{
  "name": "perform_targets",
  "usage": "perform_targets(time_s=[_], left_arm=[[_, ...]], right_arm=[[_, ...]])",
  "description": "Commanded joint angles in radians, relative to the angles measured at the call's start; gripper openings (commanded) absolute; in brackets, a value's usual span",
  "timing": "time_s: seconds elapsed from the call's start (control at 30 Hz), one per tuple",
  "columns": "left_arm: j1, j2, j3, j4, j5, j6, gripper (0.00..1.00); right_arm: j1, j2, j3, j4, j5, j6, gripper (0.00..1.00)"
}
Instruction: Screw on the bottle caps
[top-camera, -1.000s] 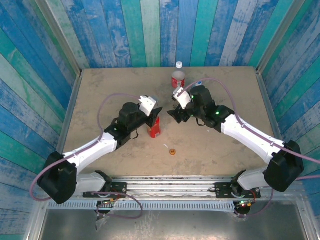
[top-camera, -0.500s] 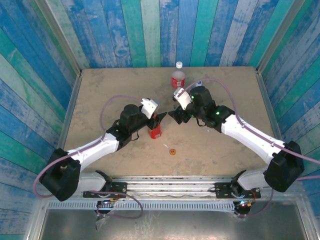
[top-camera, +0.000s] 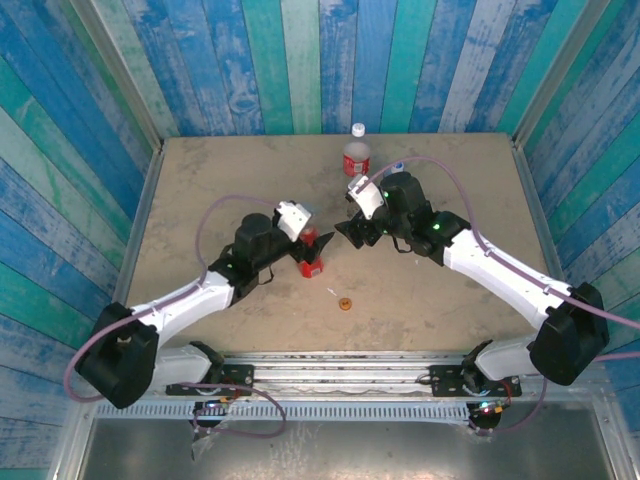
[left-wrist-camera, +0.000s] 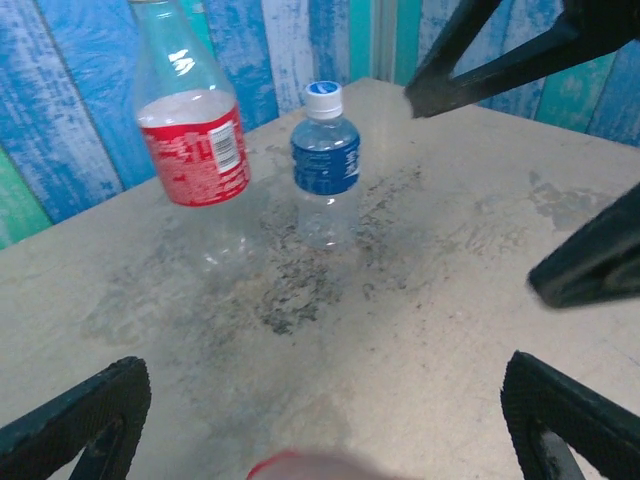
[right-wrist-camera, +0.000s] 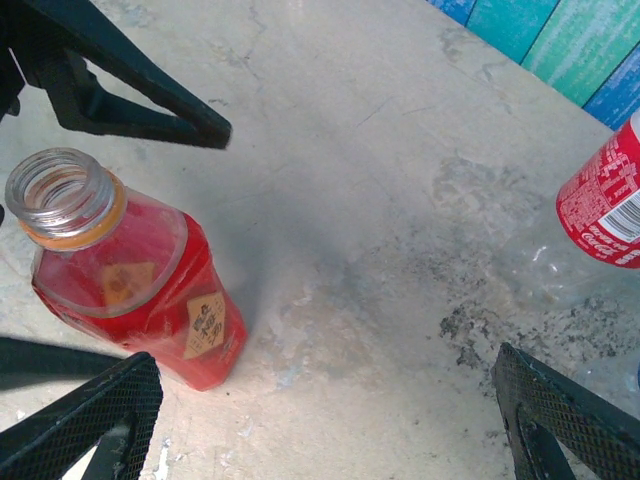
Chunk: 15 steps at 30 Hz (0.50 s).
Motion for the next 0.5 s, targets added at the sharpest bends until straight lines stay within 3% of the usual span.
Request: perform_targets(time_s=[0.0, 0.2, 0.47], left_arm=[[0.041, -0.069, -0.088, 0.177, 0.019, -0.031, 0.94], [0.052, -0.073, -0.201, 0.321, 0.121, -0.025, 0.94], [0.052, -0.023, -0.290, 0.462, 0.143, -0.005, 0.95]], right_arm=[[-0.002, -0.009, 0.002, -0.016, -0.011, 0.009, 0.88], [-0.003, -0.007, 0.002, -0.029, -0.007, 0.003, 0.88], [-0.002, 0.009, 0.037, -0.052, -0.030, 0.006, 0.88]])
